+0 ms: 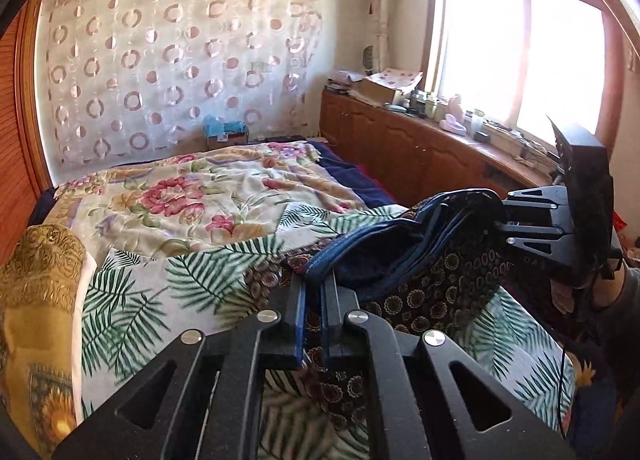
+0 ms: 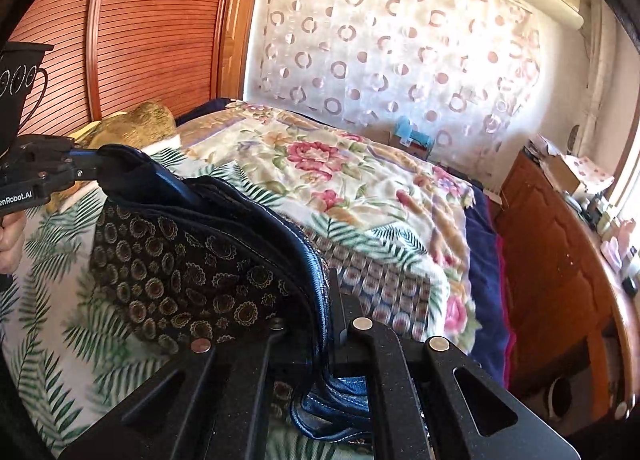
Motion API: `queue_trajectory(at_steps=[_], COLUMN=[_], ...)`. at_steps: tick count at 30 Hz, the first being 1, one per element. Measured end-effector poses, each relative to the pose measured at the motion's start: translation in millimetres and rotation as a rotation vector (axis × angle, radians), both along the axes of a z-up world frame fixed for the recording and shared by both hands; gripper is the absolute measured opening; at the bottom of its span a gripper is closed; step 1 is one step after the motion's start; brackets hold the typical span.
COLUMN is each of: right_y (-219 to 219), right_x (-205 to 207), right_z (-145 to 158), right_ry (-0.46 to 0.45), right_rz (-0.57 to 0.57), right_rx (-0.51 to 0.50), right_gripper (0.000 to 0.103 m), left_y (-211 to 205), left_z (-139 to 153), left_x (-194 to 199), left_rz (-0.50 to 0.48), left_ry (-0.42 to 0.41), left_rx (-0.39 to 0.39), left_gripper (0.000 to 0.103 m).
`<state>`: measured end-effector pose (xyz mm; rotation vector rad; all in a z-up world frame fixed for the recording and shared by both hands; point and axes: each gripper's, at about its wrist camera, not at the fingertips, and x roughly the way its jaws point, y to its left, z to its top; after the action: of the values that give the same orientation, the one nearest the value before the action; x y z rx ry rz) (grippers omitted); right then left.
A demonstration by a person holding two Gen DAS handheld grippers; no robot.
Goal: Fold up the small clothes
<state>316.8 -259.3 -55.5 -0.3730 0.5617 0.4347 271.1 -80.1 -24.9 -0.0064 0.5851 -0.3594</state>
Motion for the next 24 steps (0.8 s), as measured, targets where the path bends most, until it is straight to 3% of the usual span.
queue_trajectory(at_steps=[4, 5, 6, 9, 14, 18, 20, 22, 24], right_y=[4, 5, 7, 15, 25, 19, 16, 10, 3], right_x=[30, 36, 40, 56, 77, 86, 94, 98, 103], right_z=[-15, -19, -23, -34, -35, -23, -17, -11, -1], right_ry=[0.021, 0.031, 0.043, 0.066, 0.088, 0.132, 0.137, 0.123, 0.105], right_rz=[-0.014, -0.016, -0.016, -0.005, -0.014, -0.041, -0.075, -0.109, -0.144], right_rx=[-0.011, -0.01, -0.011, -0.036, -0.059, 0.003, 0.027, 0.041, 0.072], right_gripper=[0.004, 0.004, 0.004, 0.004, 0.004, 0.005, 0.019, 0.04, 0.048], left_y=[0, 0, 1, 7, 9, -1, -6, -10, -13], left_z=[-5, -6, -8, -8, -16, -32, -40, -51, -57], left_x=[24, 26, 28, 26, 27, 34, 35, 36, 38], left_rz=[0.004, 0.006, 0.01, 0.013, 0.016, -0.005, -0.01, -0.025, -0.03], left_ry=[0.036, 0.042, 0.039, 0.027, 0.048, 0.099, 0.118, 0.15, 0.173], left_rx=[0.022, 0.028, 0.032, 0.019, 0.023, 0.05, 0.08, 0.096, 0.11], left_gripper=[0.011, 0.025, 0.045, 0.07, 0.072, 0.072, 0.072, 0.072, 0.072])
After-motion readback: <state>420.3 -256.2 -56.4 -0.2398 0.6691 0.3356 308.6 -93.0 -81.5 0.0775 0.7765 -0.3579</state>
